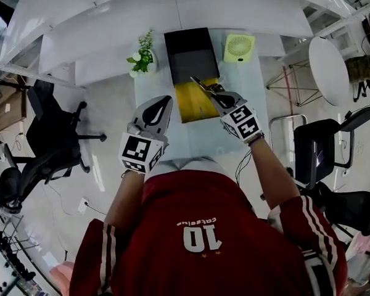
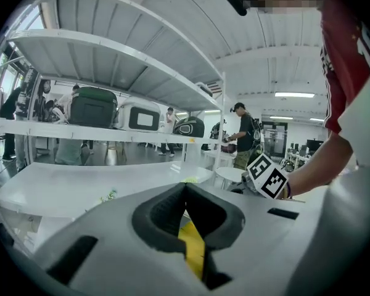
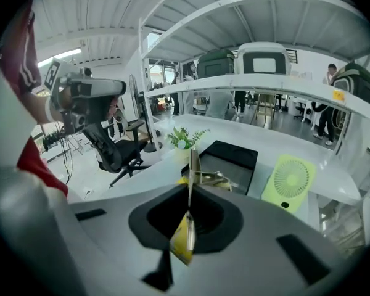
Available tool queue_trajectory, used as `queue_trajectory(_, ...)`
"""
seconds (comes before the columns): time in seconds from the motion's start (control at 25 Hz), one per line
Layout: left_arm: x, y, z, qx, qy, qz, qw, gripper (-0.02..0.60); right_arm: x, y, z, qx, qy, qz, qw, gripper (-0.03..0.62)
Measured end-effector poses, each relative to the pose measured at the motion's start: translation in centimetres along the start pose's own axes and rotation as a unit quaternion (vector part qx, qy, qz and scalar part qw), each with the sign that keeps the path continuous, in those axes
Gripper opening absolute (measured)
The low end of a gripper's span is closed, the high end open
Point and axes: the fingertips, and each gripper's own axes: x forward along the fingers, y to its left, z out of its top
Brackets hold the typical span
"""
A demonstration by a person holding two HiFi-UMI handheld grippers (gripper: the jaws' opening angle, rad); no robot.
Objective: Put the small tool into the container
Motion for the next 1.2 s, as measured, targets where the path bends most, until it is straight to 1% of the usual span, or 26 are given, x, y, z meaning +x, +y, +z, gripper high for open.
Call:
queue_trajectory(0.32, 0.0, 1.4, -0.4, -0.011, 0.007, 0.021, 0.9997, -0.002, 2.9, 0.0, -2.5, -0.001, 0.042, 0.022, 0.999, 0.014)
queue_trajectory(0.6, 0.0, 2.6, -1.5, -0.026, 0.014, 0.034, 0.9990, -0.002, 5.5, 0.8, -4.2, -0.006, 0.073, 0.040, 0.996, 0.014)
queue_trajectory(0.92, 1.3, 2.9, -2.8, -0.029, 0.035, 0.028, 0.9986, -0.002, 7.4, 0.5, -5.7, -0.006, 0.098, 0.043, 0.994, 0.015)
queue_trajectory(1.08, 1.4, 2.5, -3.5, -0.030, 0.049, 0.021, 0.9981, -0.002, 8.3, 0.9, -7.0, -0.004, 0.112, 0.048, 0.993, 0.015)
queue_trajectory(1.2, 1.2, 2.9, -3.7, -0.029, 0.054, 0.022, 0.9979, -0.002, 9.0, 1.3, -7.4, -0.004, 0.118, 0.049, 0.992, 0.017)
